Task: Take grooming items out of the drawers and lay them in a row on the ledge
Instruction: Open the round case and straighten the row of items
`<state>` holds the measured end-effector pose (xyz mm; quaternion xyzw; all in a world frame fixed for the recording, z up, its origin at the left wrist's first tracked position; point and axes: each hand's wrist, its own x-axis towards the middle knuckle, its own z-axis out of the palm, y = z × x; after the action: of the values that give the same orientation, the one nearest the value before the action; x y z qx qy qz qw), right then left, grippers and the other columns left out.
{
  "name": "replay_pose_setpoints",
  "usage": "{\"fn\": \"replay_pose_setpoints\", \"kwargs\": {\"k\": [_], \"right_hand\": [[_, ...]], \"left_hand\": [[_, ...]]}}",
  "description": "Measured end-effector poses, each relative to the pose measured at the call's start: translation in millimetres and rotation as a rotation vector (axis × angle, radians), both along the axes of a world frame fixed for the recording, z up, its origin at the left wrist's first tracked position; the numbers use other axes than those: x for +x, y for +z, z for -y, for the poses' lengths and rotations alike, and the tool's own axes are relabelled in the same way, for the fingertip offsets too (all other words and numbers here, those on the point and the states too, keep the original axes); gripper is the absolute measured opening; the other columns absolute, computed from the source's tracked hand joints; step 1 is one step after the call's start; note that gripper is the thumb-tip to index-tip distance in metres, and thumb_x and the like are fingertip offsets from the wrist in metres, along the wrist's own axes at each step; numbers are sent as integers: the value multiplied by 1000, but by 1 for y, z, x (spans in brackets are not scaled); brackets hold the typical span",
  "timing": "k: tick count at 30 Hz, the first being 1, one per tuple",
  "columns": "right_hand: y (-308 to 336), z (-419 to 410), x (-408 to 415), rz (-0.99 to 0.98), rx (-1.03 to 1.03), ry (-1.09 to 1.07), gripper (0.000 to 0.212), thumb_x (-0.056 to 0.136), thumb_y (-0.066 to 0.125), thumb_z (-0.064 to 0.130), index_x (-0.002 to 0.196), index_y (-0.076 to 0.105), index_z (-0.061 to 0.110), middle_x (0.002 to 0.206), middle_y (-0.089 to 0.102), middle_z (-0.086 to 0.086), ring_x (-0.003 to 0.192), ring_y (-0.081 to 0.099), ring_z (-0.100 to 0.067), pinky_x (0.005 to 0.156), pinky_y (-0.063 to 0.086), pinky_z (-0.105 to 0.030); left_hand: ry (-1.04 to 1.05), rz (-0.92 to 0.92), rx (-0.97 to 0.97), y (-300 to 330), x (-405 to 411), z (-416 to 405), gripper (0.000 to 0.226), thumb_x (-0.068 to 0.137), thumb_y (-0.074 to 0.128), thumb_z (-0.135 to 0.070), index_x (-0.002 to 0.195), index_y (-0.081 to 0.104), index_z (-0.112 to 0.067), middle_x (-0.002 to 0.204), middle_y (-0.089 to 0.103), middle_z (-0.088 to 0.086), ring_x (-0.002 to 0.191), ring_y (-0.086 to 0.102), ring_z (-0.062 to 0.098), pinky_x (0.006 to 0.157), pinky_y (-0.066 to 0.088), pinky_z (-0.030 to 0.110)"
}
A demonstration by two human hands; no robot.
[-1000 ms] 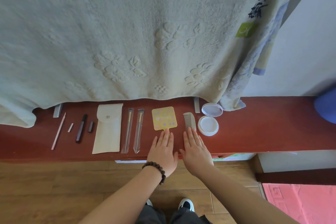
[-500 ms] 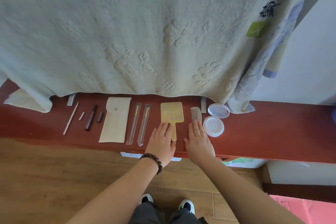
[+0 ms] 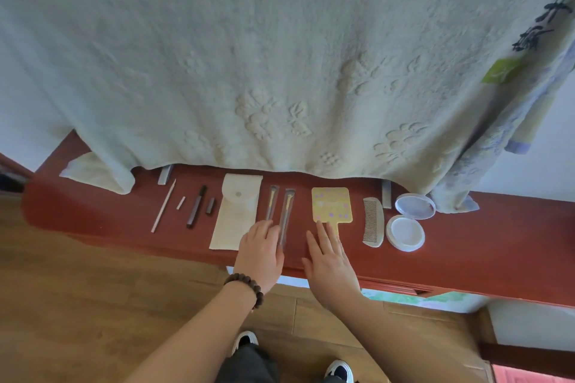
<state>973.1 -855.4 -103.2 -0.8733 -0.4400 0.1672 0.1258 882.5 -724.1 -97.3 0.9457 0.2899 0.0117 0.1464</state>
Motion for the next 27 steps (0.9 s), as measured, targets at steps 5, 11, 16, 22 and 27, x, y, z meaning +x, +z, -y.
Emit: {"fn": "replay_pose_setpoints", "kwargs": {"k": [5, 11, 16, 22, 27], "right_hand": [[-5, -45, -26, 11, -13, -78, 54, 103, 27, 32, 151, 14, 14, 161, -5, -6, 146, -15, -22, 117, -9, -36], [-12, -74, -40, 11, -142, -123, 58, 103, 23, 35, 152, -2, 18, 160, -14, -1, 146, -18, -21, 119, -7, -39], [-19, -75, -49, 6, -244, -97, 74, 83, -12, 51, 151, -5, 21, 159, -14, 4, 146, -18, -18, 118, -8, -40], [-19, -75, -44, 36, -297, -132, 61, 97, 8, 45, 151, -6, 22, 159, -16, 4, 146, -18, -18, 118, -8, -41], [-19, -74, -35, 46, -307, -126, 58, 102, 15, 44, 151, -6, 22, 159, -16, 3, 145, -19, -19, 119, -7, -42]], "left_hand": [[-122, -65, -20, -5, -16, -45, 48, 97, 46, -24, 143, 36, -15, 154, 29, 4, 146, 20, 20, 119, 22, 35], [-333, -278, 5, -14, -26, -83, 63, 100, 34, -40, 152, 6, -20, 162, -6, 1, 148, -10, 24, 120, 6, 48], [-398, -357, 10, -17, -28, -82, 62, 99, 24, -49, 152, -3, -30, 161, -13, -5, 146, -19, 28, 117, -6, 56], [-448, -399, 62, -22, -24, -84, 62, 99, 19, -51, 151, -8, -31, 160, -12, -8, 144, -23, 31, 115, -11, 59], [-465, -392, 50, -23, -15, -87, 63, 99, 21, -51, 151, -7, -30, 160, -11, -8, 144, -22, 31, 115, -10, 59]]}}
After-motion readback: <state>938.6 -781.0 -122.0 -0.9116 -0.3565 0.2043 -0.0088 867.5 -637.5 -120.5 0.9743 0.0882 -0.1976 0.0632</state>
